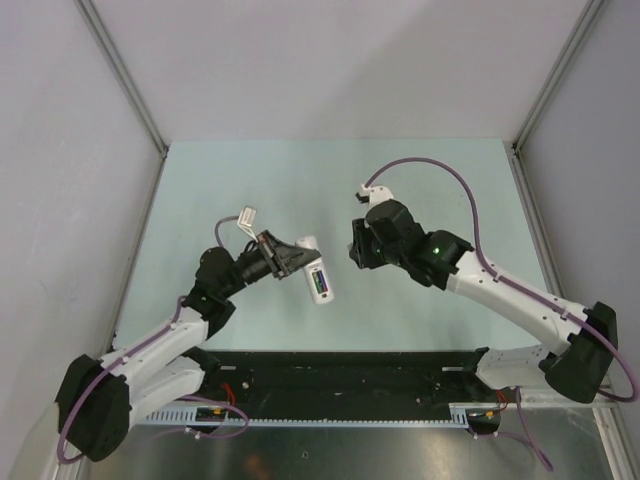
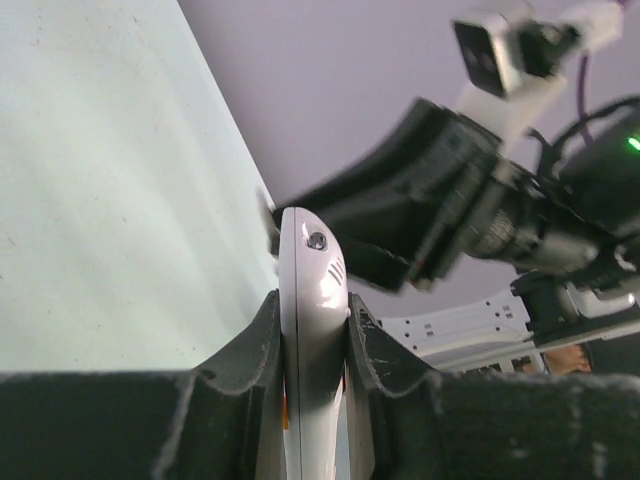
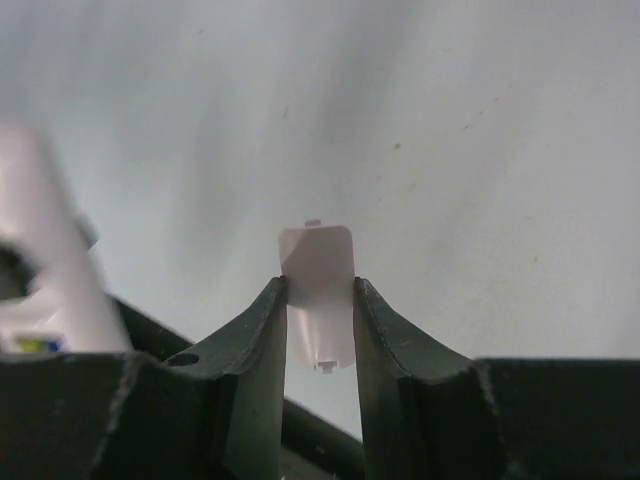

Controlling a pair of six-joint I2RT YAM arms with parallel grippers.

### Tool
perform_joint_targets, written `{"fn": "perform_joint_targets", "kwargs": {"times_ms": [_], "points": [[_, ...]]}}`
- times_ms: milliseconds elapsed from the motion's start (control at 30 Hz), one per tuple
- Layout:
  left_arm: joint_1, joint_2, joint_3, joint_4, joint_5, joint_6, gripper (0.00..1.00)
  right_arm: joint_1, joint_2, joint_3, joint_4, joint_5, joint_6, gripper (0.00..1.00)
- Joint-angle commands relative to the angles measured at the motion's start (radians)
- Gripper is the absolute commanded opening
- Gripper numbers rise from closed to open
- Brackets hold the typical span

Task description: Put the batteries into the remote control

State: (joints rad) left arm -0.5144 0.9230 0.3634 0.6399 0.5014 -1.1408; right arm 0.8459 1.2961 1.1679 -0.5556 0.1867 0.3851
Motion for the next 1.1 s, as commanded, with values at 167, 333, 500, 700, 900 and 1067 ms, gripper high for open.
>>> {"fn": "perform_joint_targets", "kwargs": {"times_ms": [167, 333, 500, 700, 900, 1067], "points": [[-0.019, 0.088, 0.065, 0.040, -0.104, 0.088, 0.00, 0.142, -0.031, 0.199, -0.317, 0.019, 0.052, 0.00], [-0.044, 0.091, 0.062, 0.040, -0.152, 0.111, 0.00, 0.179, 0.015, 0.320, -0.398, -0.049, 0.064, 0.00], [-0.073, 0.065, 0.046, 0.040, -0.216, 0.115, 0.00, 0.220, 0.107, 0.397, -0.420, -0.064, 0.086, 0.00], [-0.118, 0.011, 0.020, 0.040, -0.337, 0.153, 0.00, 0.228, 0.172, 0.429, -0.411, -0.125, 0.101, 0.00], [-0.121, -0.035, 0.003, 0.040, -0.374, 0.167, 0.00, 0.232, 0.207, 0.444, -0.414, -0.113, 0.100, 0.00], [-0.125, -0.039, -0.001, 0.040, -0.366, 0.162, 0.00, 0.229, 0.230, 0.472, -0.415, -0.099, 0.090, 0.00]]}}
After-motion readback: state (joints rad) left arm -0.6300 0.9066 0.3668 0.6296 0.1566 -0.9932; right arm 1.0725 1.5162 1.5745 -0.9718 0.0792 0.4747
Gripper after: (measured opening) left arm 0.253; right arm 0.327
